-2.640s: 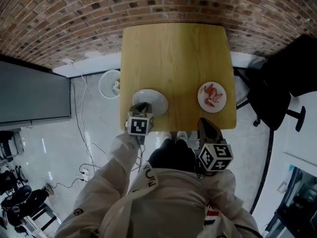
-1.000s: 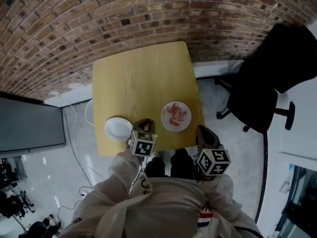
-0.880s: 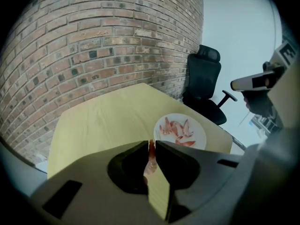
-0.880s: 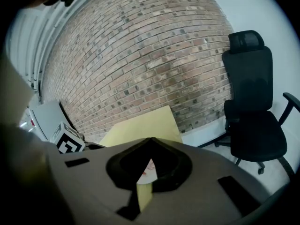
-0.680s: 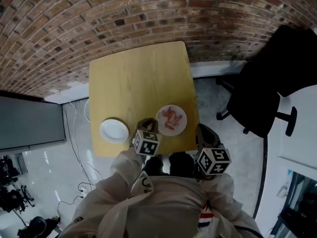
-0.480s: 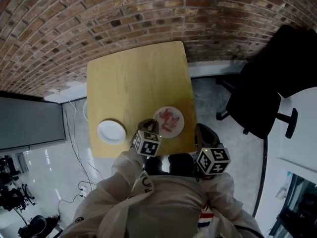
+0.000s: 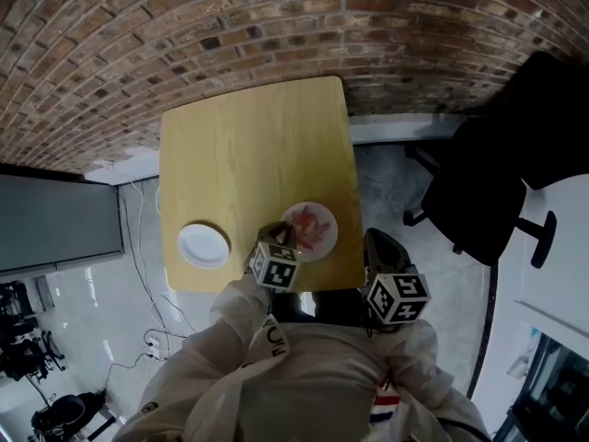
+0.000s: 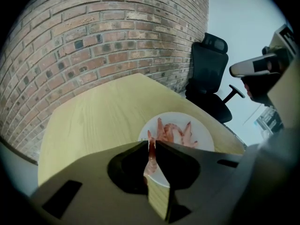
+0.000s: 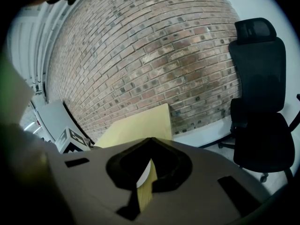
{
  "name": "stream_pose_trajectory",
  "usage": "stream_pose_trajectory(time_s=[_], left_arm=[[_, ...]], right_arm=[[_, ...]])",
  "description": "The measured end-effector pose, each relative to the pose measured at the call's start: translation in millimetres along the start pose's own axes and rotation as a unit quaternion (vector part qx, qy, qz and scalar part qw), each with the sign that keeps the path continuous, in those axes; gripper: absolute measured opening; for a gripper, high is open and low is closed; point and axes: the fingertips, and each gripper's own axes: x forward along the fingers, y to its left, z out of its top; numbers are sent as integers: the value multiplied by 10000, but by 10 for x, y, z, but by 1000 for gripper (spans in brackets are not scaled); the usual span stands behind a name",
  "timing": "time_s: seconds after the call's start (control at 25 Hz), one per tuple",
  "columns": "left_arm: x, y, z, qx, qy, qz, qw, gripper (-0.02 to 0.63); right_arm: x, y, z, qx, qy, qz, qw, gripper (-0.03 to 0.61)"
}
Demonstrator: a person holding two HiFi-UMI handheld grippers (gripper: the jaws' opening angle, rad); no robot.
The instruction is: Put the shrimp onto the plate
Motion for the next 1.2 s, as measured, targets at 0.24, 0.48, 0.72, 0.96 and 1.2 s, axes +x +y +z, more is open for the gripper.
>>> stream_pose_trajectory(time_s=[0.24,0.48,0.72,0.96,1.2], left_arm=[[63,-11,-31,-94,70,22,9999,54],[99,-22,2,-246,47,-26,9997,54],[116,-54,22,-316,-24,-112,9994,54],[123,-90,22,-363,-13,-107,9993,55],[127,-108,-7,-385,14,-132,9992,55]], right_arm=[[53,-56,7,-12,44,75,10000,23],[104,-120,22,3,83,129,9999,23],[137,-175,39,-22,135,163,9998,23],[176,-211,34,-43,182,227,9996,23],[177,-223,18,-50,205,264,9994,23]])
